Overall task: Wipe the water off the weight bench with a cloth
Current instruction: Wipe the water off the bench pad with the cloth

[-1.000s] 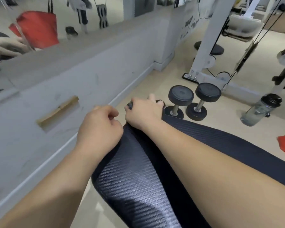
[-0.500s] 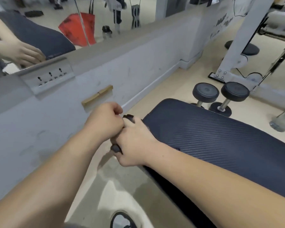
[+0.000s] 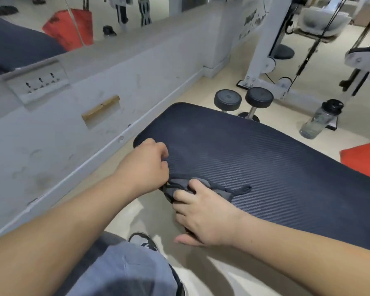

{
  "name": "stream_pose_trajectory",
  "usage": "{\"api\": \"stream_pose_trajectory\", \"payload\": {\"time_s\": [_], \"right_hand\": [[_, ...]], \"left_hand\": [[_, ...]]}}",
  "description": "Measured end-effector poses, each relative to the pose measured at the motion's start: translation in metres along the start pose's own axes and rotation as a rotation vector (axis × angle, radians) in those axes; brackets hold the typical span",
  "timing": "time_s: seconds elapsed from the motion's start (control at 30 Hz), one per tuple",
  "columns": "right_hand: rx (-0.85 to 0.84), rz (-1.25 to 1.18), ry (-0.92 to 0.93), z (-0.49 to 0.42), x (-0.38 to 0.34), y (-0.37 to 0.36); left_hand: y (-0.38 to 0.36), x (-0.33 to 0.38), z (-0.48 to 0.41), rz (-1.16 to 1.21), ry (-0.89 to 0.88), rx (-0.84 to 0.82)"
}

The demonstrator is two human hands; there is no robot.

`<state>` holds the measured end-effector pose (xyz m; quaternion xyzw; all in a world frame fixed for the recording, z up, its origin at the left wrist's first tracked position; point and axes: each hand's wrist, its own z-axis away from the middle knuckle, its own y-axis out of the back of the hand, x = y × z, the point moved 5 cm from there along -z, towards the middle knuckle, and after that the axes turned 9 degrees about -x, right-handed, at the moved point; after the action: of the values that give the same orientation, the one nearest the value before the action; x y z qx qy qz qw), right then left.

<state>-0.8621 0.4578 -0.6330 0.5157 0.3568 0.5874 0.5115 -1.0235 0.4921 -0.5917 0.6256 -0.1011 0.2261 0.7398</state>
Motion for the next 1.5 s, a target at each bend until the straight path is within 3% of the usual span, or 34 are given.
{"api": "stream_pose_trajectory", "payload": {"time_s": [0.13,0.33,0.4,0.5,0.6,0.67,0.73,0.77,0.83,0.9,0.97,1.03,1.17,1.3,1.4,1.5], "right_hand": [[0.021,-0.073,-0.075,0.063,-0.014,-0.010],[0.066,0.106,-0.127,0.152,-0.023,-0.023],[0.089,0.037,-0.206,0.171,-0.019,-0.020],[0.219,-0.423,-0.462,0.180,0.003,-0.001],[0.585,-1.344,-0.745,0.173,0.033,0.022],[0.717,-1.938,-0.731,0.151,0.043,0.032],[0.746,-2.239,-0.694,0.124,0.051,0.042],[0.720,-2.157,-0.769,0.114,0.059,0.039],[0.535,-1.609,-1.045,0.100,0.082,0.029],[0.429,-1.155,-1.132,0.092,0.104,0.029],[0.401,-1.041,-1.110,0.089,0.122,0.027],[0.285,-0.946,-1.112,0.089,0.136,0.022],[0.165,-0.874,-1.098,0.097,0.162,0.004],[0.145,-0.882,-1.068,0.111,0.191,-0.014],[0.096,-0.776,-1.175,0.131,0.215,-0.029],[-0.041,-0.673,-1.337,0.164,0.237,-0.050]], "left_hand": [[-0.032,0.035,0.032,0.002,-0.122,-0.065],[-0.062,0.067,0.067,-0.025,-0.153,-0.203],[-0.068,0.070,0.071,0.034,-0.161,-0.230],[-0.070,0.067,0.069,0.160,-0.159,-0.198],[-0.059,0.068,0.063,0.607,-0.051,-0.086],[-0.040,0.067,0.059,0.850,-0.025,0.073],[-0.013,0.062,0.061,0.749,-0.059,0.345],[-0.001,0.063,0.064,0.610,-0.112,0.468],[0.007,0.075,0.068,0.263,-0.245,0.553],[-0.018,0.091,0.056,-0.040,-0.278,0.283],[-0.061,0.099,0.040,-0.209,-0.159,-0.117],[-0.091,0.103,0.028,-0.253,-0.059,-0.290],[-0.085,0.091,-0.020,-0.327,-0.059,-0.203],[-0.038,0.032,-0.091,-0.313,0.208,-0.166],[-0.027,0.021,-0.124,-0.255,0.331,-0.156],[-0.037,0.052,-0.151,-0.267,0.289,-0.149]]}}
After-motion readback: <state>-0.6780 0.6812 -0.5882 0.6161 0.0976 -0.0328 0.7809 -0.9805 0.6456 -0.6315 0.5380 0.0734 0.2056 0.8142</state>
